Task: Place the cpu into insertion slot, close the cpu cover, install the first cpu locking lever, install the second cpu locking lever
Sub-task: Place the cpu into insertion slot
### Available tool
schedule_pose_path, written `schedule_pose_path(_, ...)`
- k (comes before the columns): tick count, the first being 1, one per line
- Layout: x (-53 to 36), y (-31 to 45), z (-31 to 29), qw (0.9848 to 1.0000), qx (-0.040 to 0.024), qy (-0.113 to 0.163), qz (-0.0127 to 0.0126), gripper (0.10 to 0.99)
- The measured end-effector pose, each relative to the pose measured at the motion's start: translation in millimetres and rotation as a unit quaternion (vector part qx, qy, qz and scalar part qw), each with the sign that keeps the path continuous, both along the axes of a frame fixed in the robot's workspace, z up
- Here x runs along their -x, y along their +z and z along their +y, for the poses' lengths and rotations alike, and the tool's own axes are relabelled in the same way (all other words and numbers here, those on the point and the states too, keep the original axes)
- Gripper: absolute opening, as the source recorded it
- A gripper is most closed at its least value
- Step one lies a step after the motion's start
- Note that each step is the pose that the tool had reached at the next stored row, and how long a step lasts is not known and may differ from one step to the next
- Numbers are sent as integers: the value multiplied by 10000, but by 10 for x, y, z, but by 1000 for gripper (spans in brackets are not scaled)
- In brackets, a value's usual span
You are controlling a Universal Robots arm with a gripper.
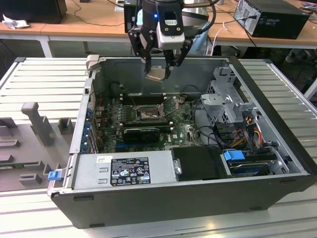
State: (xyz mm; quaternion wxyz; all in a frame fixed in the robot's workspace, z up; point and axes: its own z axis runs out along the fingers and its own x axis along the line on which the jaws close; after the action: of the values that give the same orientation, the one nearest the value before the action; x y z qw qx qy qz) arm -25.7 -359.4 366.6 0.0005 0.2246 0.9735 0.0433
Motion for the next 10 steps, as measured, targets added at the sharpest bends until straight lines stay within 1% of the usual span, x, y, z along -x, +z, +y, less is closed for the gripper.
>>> schedule_pose_path(10,0,-2,0,9999,0,-163,0,525)
